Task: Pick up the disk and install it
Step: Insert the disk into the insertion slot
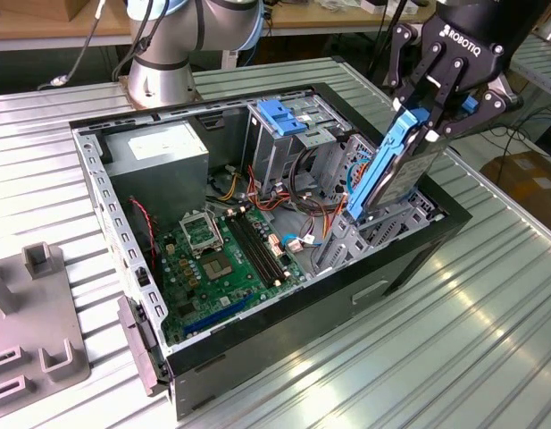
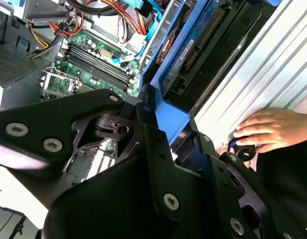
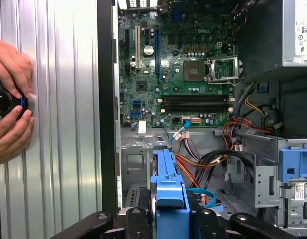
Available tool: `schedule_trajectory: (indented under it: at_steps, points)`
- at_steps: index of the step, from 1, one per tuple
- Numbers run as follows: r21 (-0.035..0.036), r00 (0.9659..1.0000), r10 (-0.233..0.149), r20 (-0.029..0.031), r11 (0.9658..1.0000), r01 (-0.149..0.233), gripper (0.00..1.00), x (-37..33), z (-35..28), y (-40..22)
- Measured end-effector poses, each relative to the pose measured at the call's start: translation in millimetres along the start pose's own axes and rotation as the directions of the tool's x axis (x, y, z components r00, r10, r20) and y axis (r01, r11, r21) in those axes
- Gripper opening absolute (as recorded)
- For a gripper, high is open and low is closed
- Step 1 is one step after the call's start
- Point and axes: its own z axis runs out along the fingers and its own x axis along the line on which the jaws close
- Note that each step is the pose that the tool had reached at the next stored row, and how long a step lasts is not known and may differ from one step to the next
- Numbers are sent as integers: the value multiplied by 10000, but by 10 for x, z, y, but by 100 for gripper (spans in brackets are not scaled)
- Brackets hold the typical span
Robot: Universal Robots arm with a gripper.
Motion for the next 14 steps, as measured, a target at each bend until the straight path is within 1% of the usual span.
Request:
schedule_trajectory:
  at_steps: [14]
  points:
    - [0, 10000, -1, -1, 10000, 1, 37, 5, 105, 3]
